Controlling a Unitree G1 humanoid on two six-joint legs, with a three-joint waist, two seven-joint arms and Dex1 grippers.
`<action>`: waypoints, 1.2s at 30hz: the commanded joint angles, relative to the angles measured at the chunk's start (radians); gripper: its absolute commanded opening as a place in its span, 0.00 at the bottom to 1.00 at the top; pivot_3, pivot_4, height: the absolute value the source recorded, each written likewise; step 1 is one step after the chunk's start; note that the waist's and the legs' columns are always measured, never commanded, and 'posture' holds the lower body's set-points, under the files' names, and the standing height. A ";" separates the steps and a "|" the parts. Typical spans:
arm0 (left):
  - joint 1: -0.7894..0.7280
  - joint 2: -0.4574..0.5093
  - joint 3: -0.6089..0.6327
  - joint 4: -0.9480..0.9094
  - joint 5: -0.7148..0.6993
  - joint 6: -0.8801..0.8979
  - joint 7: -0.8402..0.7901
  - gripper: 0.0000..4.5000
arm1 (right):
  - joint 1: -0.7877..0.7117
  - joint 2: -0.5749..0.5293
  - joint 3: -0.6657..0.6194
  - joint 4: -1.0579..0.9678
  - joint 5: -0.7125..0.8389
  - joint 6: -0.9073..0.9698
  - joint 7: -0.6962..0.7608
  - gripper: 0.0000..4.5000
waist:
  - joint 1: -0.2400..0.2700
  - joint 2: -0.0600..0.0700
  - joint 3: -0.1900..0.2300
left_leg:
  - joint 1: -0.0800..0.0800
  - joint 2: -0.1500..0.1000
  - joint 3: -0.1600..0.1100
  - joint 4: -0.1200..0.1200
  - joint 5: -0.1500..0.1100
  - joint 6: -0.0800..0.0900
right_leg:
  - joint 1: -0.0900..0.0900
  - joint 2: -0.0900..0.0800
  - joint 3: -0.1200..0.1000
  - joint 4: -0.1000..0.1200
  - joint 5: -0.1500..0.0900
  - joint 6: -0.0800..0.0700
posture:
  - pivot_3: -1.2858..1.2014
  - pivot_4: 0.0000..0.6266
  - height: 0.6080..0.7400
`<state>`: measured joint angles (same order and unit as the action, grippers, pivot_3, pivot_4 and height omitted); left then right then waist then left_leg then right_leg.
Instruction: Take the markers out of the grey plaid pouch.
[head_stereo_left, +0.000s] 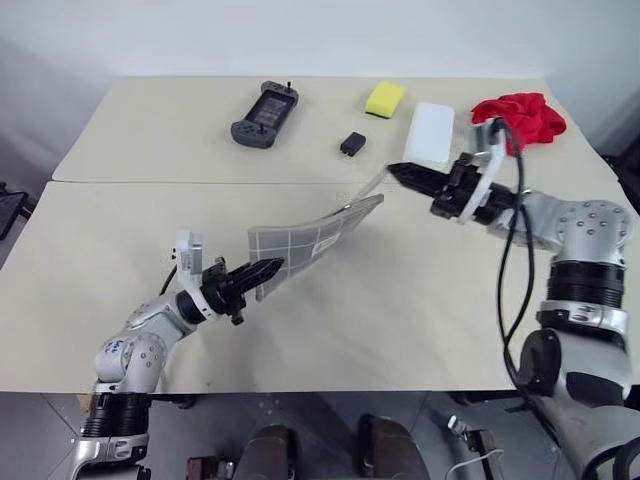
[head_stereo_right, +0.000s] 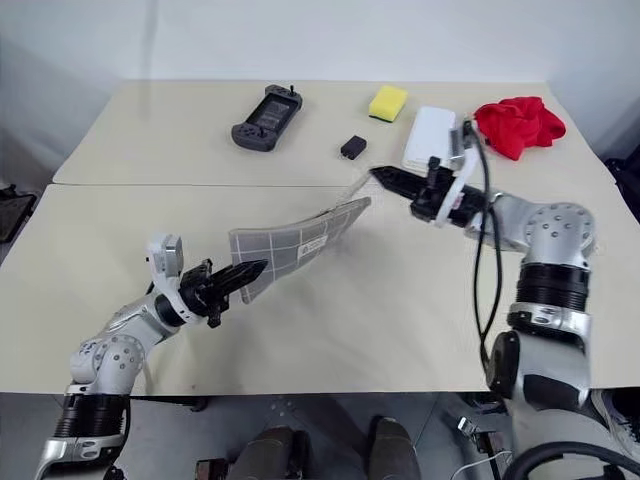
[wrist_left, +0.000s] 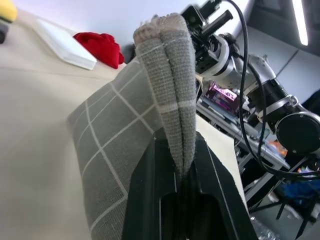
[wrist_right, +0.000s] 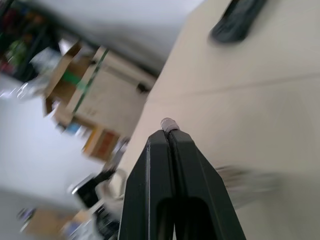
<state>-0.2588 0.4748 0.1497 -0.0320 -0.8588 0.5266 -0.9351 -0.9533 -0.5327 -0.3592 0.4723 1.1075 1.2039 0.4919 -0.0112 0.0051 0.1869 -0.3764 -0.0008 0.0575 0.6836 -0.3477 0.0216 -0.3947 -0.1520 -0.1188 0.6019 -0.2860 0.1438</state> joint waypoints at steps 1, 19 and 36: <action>0.015 0.009 0.018 -0.015 -0.006 0.023 -0.021 0.00 | -0.001 -0.022 -0.038 0.006 -0.037 -0.054 0.044 0.01 | 0.001 0.000 0.000 | 0.000 0.000 0.002 0.000 0.000 0.000 | 0.000 0.000 0.000 0.000 0.000 0.000 | 0.52 0.24 1.00; 0.023 0.040 0.047 -0.019 -0.050 0.126 -0.094 0.00 | 0.048 -0.092 -0.032 0.056 -0.238 -0.150 0.180 0.01 | 0.006 0.000 0.000 | 0.000 0.001 0.004 0.000 0.000 0.000 | 0.000 0.000 0.001 0.000 0.000 0.000 | 0.52 0.24 1.00; -0.176 -0.011 -0.096 0.037 -0.022 0.179 -0.257 0.00 | 0.280 -0.460 0.239 -0.250 -0.429 -0.384 0.784 0.57 | 0.023 -0.001 0.000 | 0.000 -0.001 0.005 0.000 -0.001 0.000 | 0.001 0.000 0.002 -0.005 0.001 0.002 | 0.52 0.24 1.00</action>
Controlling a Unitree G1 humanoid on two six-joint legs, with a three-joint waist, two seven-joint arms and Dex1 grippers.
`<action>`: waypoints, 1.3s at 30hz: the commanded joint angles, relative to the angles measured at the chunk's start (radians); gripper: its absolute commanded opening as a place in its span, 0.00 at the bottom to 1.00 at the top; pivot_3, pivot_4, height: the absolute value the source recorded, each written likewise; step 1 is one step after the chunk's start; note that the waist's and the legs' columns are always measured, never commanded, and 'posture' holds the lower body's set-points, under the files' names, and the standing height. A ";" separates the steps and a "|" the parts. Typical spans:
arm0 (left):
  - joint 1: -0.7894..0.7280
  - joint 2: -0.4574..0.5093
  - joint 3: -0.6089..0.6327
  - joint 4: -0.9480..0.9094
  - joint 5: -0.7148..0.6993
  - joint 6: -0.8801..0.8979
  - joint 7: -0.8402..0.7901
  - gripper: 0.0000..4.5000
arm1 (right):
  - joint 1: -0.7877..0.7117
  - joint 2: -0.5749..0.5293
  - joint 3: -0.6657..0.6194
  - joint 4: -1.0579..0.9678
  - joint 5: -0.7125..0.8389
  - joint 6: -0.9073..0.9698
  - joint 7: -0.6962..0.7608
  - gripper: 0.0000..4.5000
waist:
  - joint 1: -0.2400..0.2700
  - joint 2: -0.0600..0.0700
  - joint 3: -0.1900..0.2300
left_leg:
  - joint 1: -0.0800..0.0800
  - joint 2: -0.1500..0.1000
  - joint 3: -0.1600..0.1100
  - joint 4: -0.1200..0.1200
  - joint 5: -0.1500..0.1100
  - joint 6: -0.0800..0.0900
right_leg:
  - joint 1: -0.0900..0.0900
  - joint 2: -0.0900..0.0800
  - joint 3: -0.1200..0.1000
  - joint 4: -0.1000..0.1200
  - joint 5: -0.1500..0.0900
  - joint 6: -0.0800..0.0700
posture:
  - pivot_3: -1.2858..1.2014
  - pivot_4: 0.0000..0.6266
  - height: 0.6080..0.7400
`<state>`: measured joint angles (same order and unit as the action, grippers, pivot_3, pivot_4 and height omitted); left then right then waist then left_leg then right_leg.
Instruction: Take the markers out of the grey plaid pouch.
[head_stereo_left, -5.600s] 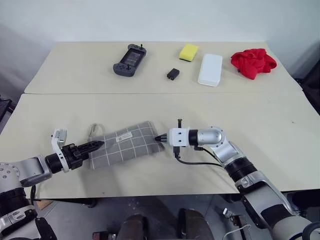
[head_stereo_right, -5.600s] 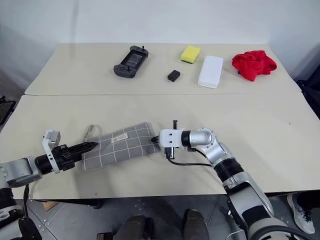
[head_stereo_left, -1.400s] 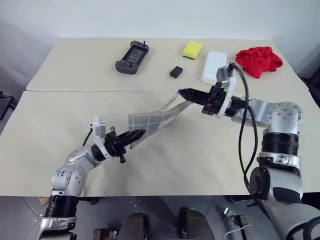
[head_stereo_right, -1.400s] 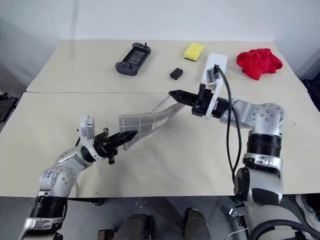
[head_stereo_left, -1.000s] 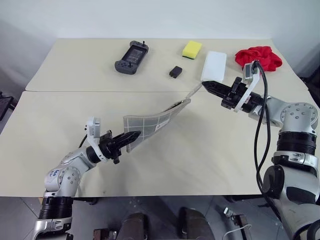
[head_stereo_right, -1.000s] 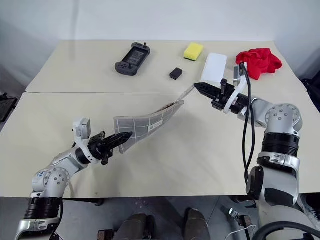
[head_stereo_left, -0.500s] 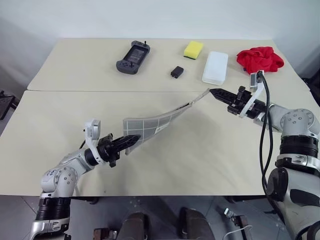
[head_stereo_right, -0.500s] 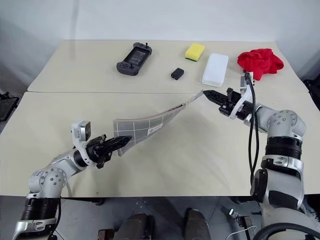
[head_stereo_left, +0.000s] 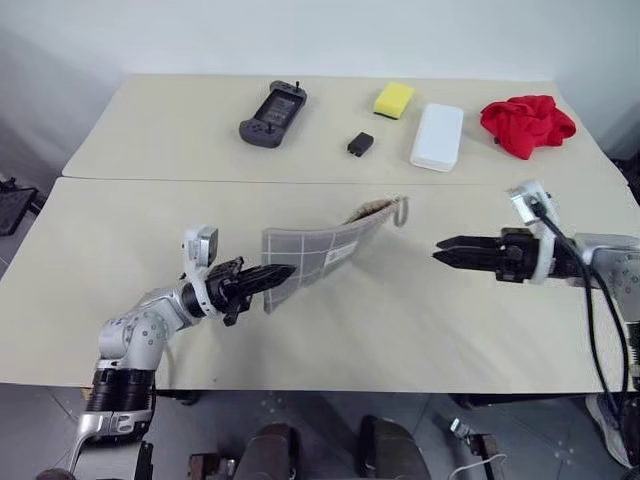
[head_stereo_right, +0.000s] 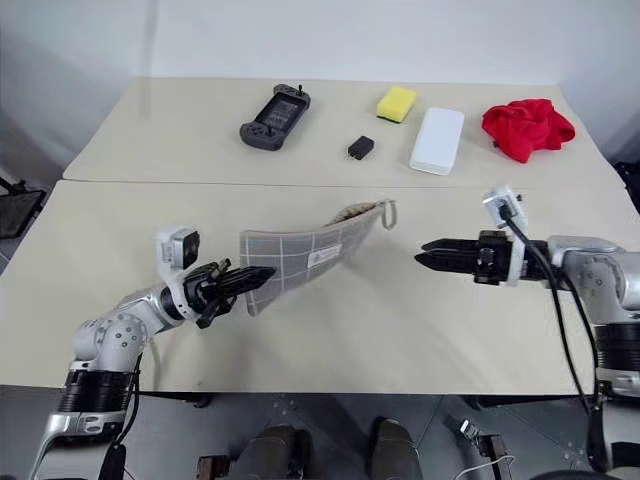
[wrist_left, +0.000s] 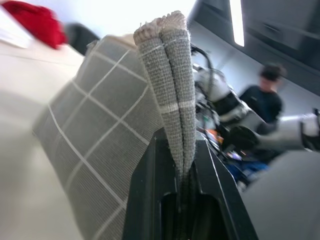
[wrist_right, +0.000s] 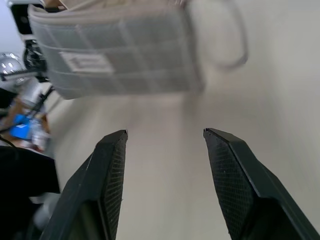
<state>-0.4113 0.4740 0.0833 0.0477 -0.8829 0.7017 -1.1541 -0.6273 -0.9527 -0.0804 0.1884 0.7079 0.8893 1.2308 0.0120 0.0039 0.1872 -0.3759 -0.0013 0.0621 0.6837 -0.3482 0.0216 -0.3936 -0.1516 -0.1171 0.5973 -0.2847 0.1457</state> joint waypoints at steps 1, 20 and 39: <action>-0.031 -0.013 -0.042 -0.047 0.005 0.004 -0.046 0.00 | -0.063 -0.051 -0.040 0.053 -0.041 -0.084 0.060 0.57 | -0.002 0.000 0.000 | 0.000 0.000 0.000 0.000 0.000 0.000 | 0.000 0.000 0.000 0.000 0.000 0.000 | 0.52 0.24 1.00; 0.022 -0.158 -0.097 0.232 0.451 -0.808 -0.040 0.00 | -0.127 -0.002 0.130 -0.380 -0.078 -0.168 0.175 0.00 | 0.011 0.000 0.000 | 0.000 0.001 0.000 0.001 0.000 0.000 | 0.000 0.000 -0.001 -0.002 0.001 0.000 | 0.52 0.24 1.00; 0.048 -0.220 -0.131 0.220 0.527 -1.032 0.034 0.00 | -0.224 0.060 0.217 -0.303 -0.139 -0.133 0.143 0.00 | 0.013 0.000 0.000 | 0.000 0.001 -0.002 0.002 0.000 0.001 | 0.001 0.000 -0.002 -0.002 0.003 0.000 | 0.52 0.24 1.00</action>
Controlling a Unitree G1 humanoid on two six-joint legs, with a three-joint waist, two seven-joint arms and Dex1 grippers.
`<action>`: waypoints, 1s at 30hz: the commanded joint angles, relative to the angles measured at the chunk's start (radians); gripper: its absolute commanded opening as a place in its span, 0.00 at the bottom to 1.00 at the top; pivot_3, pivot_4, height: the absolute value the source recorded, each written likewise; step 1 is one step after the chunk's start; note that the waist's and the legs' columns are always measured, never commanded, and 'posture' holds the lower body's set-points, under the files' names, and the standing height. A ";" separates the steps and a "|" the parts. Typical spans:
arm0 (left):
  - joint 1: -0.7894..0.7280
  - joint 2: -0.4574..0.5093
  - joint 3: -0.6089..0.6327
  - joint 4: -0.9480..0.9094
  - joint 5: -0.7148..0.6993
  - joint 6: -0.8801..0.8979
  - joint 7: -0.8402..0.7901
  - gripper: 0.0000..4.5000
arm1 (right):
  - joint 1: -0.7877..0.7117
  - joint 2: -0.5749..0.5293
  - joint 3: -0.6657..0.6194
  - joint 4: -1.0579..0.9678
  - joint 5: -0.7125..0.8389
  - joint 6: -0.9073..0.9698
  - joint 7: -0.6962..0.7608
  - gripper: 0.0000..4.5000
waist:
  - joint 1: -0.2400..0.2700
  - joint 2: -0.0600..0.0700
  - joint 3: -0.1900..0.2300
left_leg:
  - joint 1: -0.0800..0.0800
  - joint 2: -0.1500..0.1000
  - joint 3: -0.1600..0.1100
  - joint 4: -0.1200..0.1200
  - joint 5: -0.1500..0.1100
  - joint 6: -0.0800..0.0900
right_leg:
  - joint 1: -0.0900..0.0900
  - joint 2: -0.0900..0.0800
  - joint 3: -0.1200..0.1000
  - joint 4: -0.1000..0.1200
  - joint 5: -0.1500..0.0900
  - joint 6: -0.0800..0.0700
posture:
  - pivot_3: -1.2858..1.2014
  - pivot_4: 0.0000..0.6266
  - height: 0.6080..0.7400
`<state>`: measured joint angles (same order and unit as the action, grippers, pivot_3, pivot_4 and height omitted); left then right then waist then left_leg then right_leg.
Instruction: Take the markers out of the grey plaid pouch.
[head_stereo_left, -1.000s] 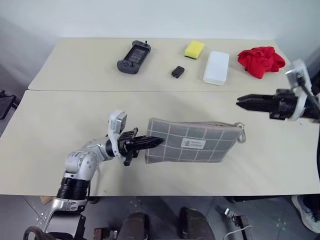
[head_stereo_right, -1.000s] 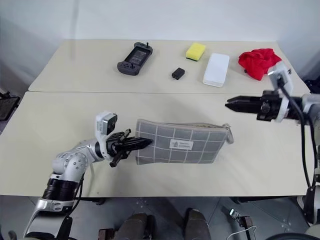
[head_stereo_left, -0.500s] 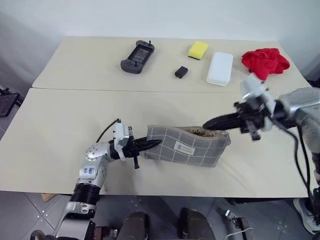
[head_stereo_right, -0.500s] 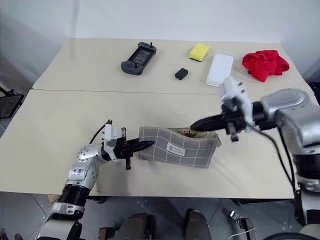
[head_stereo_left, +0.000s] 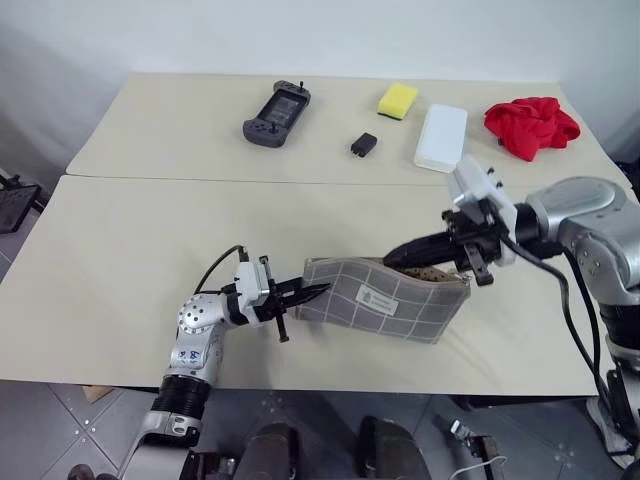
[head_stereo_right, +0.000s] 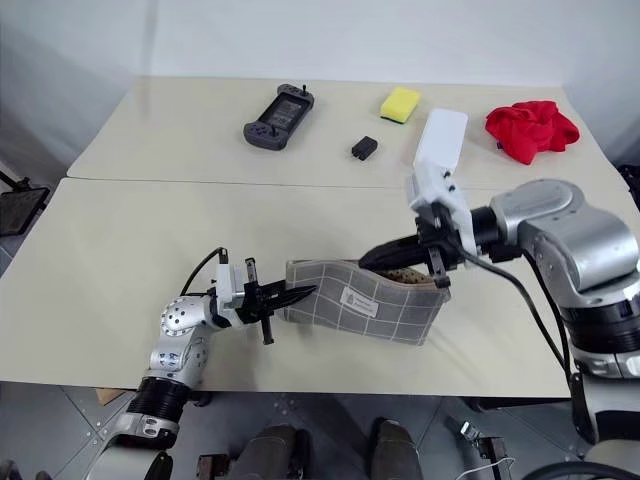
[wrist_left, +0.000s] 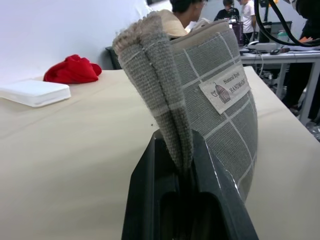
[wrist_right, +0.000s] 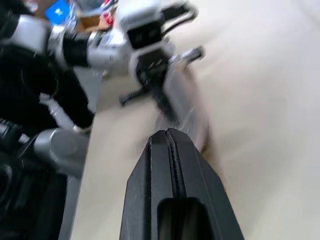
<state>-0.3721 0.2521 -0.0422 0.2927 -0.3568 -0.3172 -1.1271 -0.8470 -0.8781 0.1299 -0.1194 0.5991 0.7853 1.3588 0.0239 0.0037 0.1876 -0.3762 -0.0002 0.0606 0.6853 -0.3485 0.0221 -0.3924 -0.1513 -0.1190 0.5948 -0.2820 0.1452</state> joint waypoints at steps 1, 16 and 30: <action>0.009 0.002 -0.007 -0.024 0.002 -0.014 0.007 0.00 | 0.008 -0.021 0.021 -0.003 -0.043 -0.039 0.026 0.00 | 0.002 0.000 0.000 | 0.000 0.000 0.000 0.000 0.000 0.000 | 0.000 0.000 0.000 0.000 0.000 0.000 | 0.52 0.24 1.00; -0.005 0.013 0.007 -0.025 -0.002 -0.017 0.022 0.00 | 0.076 -0.035 0.099 -0.034 -0.144 -0.116 0.067 0.00 | -0.001 0.000 0.000 | 0.000 0.000 0.000 0.000 0.000 0.000 | 0.000 0.000 -0.001 0.000 0.000 0.000 | 0.52 0.24 1.00; -0.137 -0.075 0.040 0.111 0.060 -0.193 0.196 0.00 | 0.020 -0.036 0.233 -0.008 -0.410 -0.317 0.047 0.00 | -0.007 0.000 0.000 | 0.000 0.000 0.001 0.001 0.000 0.000 | 0.000 0.000 0.000 0.000 0.000 0.000 | 0.52 0.24 1.00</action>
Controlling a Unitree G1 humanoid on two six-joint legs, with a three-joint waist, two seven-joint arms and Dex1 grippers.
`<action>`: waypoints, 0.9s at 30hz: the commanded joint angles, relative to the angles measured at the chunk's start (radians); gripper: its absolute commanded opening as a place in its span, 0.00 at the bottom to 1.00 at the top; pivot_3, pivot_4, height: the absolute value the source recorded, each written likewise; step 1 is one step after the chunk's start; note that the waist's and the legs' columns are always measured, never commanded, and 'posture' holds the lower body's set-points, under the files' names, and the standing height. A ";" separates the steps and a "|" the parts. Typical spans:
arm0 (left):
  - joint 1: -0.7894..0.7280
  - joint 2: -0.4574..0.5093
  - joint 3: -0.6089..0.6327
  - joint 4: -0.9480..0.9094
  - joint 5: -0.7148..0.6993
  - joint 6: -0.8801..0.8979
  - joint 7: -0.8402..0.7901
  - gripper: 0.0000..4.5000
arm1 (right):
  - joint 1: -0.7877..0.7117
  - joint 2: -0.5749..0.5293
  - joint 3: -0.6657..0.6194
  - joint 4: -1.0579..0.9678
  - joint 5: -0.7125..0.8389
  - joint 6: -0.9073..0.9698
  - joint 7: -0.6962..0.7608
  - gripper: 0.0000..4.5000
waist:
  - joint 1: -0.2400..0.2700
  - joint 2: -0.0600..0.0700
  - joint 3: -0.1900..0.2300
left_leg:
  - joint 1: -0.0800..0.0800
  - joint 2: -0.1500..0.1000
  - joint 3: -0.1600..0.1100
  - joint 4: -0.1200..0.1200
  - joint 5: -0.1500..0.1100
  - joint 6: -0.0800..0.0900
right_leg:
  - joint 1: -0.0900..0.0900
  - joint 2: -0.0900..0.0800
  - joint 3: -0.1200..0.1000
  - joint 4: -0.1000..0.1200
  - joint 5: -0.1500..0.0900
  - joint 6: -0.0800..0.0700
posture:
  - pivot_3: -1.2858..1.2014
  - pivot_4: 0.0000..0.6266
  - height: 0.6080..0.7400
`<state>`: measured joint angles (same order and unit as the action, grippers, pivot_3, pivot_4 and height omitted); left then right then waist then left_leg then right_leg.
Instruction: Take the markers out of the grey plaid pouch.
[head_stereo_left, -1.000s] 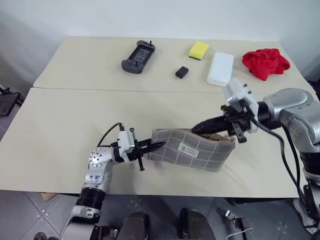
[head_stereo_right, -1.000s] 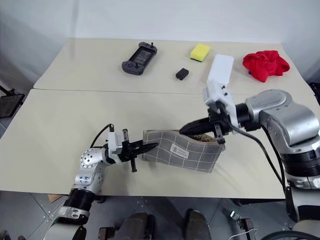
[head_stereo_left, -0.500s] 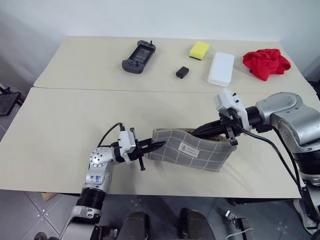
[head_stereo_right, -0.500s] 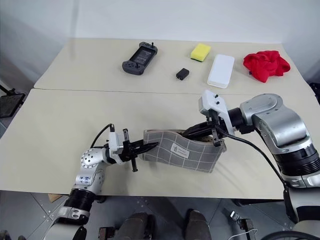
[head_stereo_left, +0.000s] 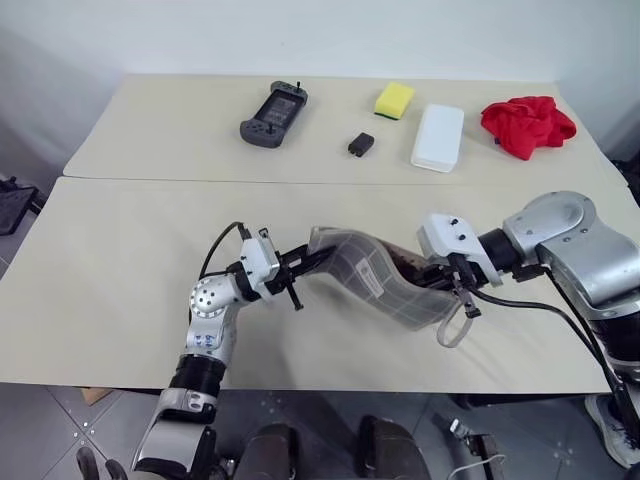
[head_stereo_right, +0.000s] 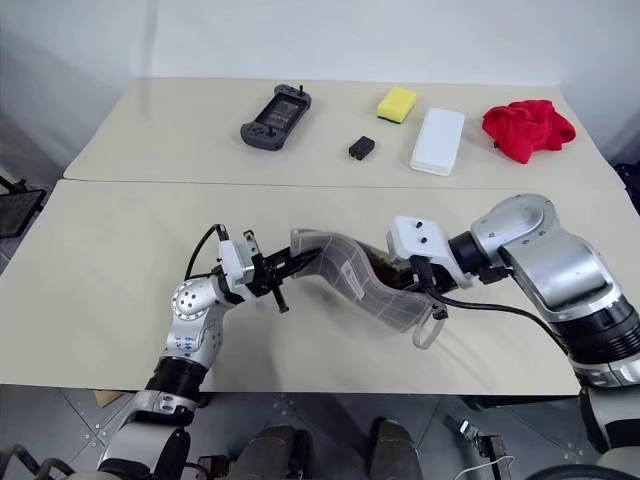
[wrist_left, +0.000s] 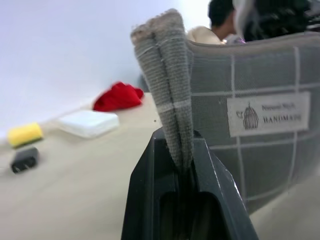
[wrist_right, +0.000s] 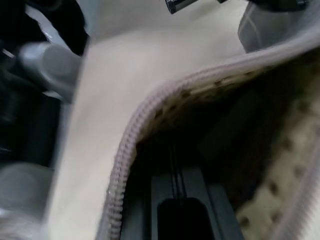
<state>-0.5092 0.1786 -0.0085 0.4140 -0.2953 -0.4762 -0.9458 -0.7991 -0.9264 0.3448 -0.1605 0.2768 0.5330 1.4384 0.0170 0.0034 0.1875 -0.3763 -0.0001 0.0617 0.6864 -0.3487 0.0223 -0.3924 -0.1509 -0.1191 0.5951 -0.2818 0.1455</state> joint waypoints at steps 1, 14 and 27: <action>0.014 0.001 0.001 -0.018 -0.001 -0.031 0.011 0.00 | -0.033 0.021 0.029 0.044 -0.113 -0.072 -0.046 0.00 | 0.000 0.000 0.000 | 0.000 0.000 0.000 0.000 0.000 0.000 | 0.000 0.000 0.000 0.000 0.000 0.000 | 0.52 0.24 1.00; 0.287 0.139 -0.032 -0.352 -0.054 0.166 -0.008 0.00 | -0.095 0.104 0.060 0.122 -0.214 -0.046 -0.084 0.44 | -0.017 0.000 0.000 | 0.000 0.000 -0.010 0.001 0.000 0.000 | 0.001 0.000 0.000 0.001 0.000 0.000 | 0.52 0.24 1.00; 0.212 0.081 -0.010 -0.353 -0.062 0.190 0.088 0.00 | -0.289 0.211 0.080 0.478 -0.291 -0.269 -0.050 0.99 | -0.017 0.000 0.000 | 0.000 0.000 -0.010 0.002 0.000 0.000 | 0.001 0.000 -0.001 0.001 0.000 0.000 | 0.52 0.24 1.00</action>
<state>-0.2718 0.2725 -0.0313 0.0728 -0.3478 -0.2539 -0.8747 -1.0993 -0.7254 0.4399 0.3506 -0.0458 0.2377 1.3527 -0.0003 0.0035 0.1873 -0.3764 0.0001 0.0516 0.6883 -0.3486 0.0223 -0.3913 -0.1510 -0.1198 0.5961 -0.2818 0.1454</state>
